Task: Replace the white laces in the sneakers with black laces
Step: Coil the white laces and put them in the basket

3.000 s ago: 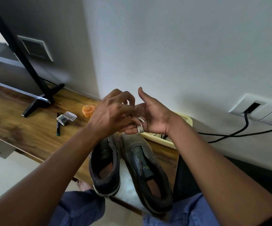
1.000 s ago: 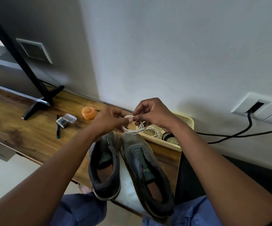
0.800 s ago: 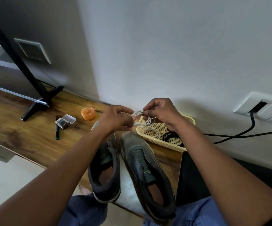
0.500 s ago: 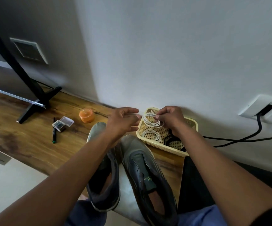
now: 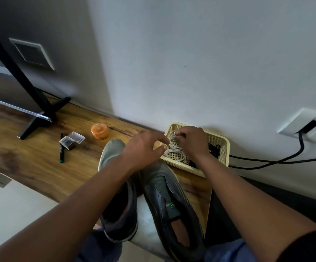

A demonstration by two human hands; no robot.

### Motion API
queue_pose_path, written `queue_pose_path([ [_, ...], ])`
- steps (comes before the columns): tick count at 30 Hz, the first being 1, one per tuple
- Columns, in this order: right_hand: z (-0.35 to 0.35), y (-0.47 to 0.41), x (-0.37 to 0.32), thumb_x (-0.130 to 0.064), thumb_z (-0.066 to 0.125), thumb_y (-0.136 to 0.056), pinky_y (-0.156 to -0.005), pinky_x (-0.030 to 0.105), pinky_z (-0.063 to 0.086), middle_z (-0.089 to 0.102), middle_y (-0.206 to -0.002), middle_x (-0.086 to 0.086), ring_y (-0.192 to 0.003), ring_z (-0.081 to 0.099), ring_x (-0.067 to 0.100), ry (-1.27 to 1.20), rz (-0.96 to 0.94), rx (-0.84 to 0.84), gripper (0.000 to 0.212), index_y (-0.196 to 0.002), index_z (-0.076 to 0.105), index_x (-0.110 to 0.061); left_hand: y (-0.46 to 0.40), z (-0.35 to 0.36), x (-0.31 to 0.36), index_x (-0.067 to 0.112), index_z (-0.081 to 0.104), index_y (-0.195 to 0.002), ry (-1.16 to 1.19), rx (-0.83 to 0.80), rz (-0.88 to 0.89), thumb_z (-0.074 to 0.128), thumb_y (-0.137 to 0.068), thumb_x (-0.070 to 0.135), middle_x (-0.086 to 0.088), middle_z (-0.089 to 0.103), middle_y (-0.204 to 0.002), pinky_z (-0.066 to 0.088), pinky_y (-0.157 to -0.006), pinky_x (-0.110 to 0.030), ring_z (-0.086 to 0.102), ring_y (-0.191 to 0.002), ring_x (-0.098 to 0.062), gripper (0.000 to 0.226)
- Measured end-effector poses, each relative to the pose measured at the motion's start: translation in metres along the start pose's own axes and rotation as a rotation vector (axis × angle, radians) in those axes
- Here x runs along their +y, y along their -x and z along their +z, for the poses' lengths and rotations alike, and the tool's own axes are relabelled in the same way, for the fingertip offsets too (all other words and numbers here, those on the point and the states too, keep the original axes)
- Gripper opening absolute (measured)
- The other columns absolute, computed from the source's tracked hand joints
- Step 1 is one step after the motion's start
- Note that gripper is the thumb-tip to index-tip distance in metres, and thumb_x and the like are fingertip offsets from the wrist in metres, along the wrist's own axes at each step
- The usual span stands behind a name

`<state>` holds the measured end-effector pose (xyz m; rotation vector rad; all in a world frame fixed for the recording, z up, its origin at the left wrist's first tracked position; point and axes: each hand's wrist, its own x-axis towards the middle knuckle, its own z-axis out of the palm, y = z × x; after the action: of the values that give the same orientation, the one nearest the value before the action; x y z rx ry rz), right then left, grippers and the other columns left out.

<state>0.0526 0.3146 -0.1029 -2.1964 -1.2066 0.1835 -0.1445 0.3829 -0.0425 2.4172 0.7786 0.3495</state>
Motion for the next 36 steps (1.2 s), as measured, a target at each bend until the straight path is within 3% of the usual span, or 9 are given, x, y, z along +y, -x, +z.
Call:
queue_pose_path([
  [5, -0.042, 0.0, -0.005, -0.009, 0.068, -0.091, -0.091, 0.035, 0.055, 0.078, -0.109, -0.002, -0.102, 0.07, 0.019, 0.067, -0.027, -0.091, 0.024, -0.101, 0.082, -0.025, 0.003, 0.004, 0.005, 0.034, 0.076, -0.113, -0.158, -0.15, 0.098, 0.06, -0.091, 0.039, 0.011, 0.073, -0.123, 0.051, -0.103, -0.042, 0.065, -0.117, -0.016, 0.028],
  [10, -0.086, 0.02, -0.004, -0.014, 0.077, -0.085, -0.081, 0.035, 0.058, 0.074, -0.102, -0.009, -0.095, 0.07, 0.016, 0.299, 0.027, -0.318, 0.021, -0.087, 0.075, -0.035, 0.013, 0.012, 0.024, 0.033, 0.075, -0.113, -0.243, -0.253, 0.21, 0.059, -0.09, 0.038, 0.012, 0.069, -0.13, 0.048, -0.107, -0.042, 0.059, -0.124, -0.014, 0.028],
  [12, -0.092, 0.03, -0.001, -0.019, 0.084, -0.082, -0.077, 0.032, 0.054, 0.072, -0.104, -0.009, -0.096, 0.068, 0.017, 0.407, 0.026, -0.43, 0.022, -0.094, 0.076, -0.035, 0.017, 0.02, 0.027, 0.031, 0.074, -0.118, -0.279, -0.278, 0.249, 0.063, -0.094, 0.035, 0.01, 0.067, -0.134, 0.047, -0.109, -0.04, 0.057, -0.127, -0.015, 0.027],
  [15, -0.087, 0.042, 0.003, -0.009, 0.077, -0.085, -0.082, 0.033, 0.054, 0.069, -0.119, -0.004, -0.11, 0.065, 0.02, 0.485, -0.051, -0.517, 0.04, -0.117, 0.074, -0.033, 0.023, 0.031, 0.034, 0.032, 0.069, -0.126, -0.329, -0.286, 0.302, 0.059, -0.094, 0.044, 0.01, 0.063, -0.136, 0.048, -0.106, -0.04, 0.056, -0.126, -0.017, 0.035],
  [22, -0.069, 0.046, 0.007, -0.005, 0.073, -0.085, -0.086, 0.035, 0.053, 0.068, -0.124, -0.002, -0.116, 0.064, 0.024, 0.572, -0.17, -0.471, 0.049, -0.121, 0.072, -0.038, 0.027, 0.041, 0.034, 0.033, 0.065, -0.132, -0.36, -0.231, 0.368, 0.06, -0.099, 0.048, 0.013, 0.057, -0.141, 0.044, -0.1, -0.033, 0.055, -0.13, -0.015, 0.037],
  [30, -0.063, 0.04, 0.011, -0.018, 0.073, -0.086, -0.075, 0.033, 0.055, 0.07, -0.106, -0.003, -0.101, 0.066, 0.023, 0.595, -0.179, -0.43, 0.017, -0.098, 0.077, -0.03, 0.024, 0.039, 0.027, 0.03, 0.07, -0.121, -0.318, -0.236, 0.357, 0.065, -0.095, 0.043, 0.011, 0.063, -0.128, 0.048, -0.097, -0.033, 0.059, -0.119, -0.016, 0.029],
  [34, -0.066, 0.038, 0.011, -0.023, 0.078, -0.086, -0.07, 0.028, 0.046, 0.07, -0.106, -0.007, -0.1, 0.066, 0.019, 0.572, -0.151, -0.465, 0.015, -0.097, 0.077, -0.033, 0.022, 0.04, 0.025, 0.032, 0.071, -0.117, -0.306, -0.239, 0.343, 0.066, -0.093, 0.043, 0.012, 0.063, -0.12, 0.048, -0.092, -0.032, 0.059, -0.116, -0.016, 0.027],
  [36, -0.076, 0.036, 0.008, -0.022, 0.077, -0.086, -0.07, 0.029, 0.047, 0.07, -0.103, -0.008, -0.098, 0.066, 0.017, 0.521, -0.13, -0.476, 0.014, -0.094, 0.075, -0.033, 0.022, 0.038, 0.025, 0.032, 0.07, -0.121, -0.292, -0.263, 0.312, 0.065, -0.092, 0.042, 0.01, 0.062, -0.127, 0.05, -0.099, -0.037, 0.058, -0.122, -0.018, 0.03],
])
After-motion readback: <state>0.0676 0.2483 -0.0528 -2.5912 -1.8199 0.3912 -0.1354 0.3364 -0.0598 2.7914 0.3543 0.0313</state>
